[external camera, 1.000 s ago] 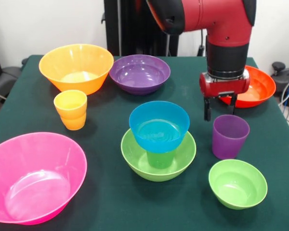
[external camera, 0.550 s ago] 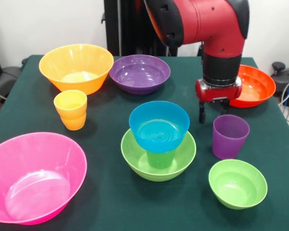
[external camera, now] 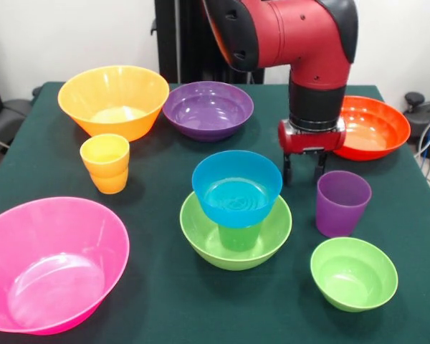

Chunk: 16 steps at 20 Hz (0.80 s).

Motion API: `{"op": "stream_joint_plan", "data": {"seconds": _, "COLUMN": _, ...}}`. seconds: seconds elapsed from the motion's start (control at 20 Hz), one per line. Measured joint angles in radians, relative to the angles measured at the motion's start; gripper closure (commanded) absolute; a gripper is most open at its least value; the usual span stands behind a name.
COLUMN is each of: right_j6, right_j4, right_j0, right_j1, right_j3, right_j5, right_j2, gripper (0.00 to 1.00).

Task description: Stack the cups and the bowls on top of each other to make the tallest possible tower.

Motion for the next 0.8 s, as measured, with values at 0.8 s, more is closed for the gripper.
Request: {"op": "stream_joint_plan", "data": {"seconds": 0.8, "right_j6": 0.0, "right_j4": 0.149, "right_j0": -0.005, "right_j1": -0.27, "right_j3": 0.091, "right_j5": 0.136, "right_j2": -0.002, "gripper": 0.0}}
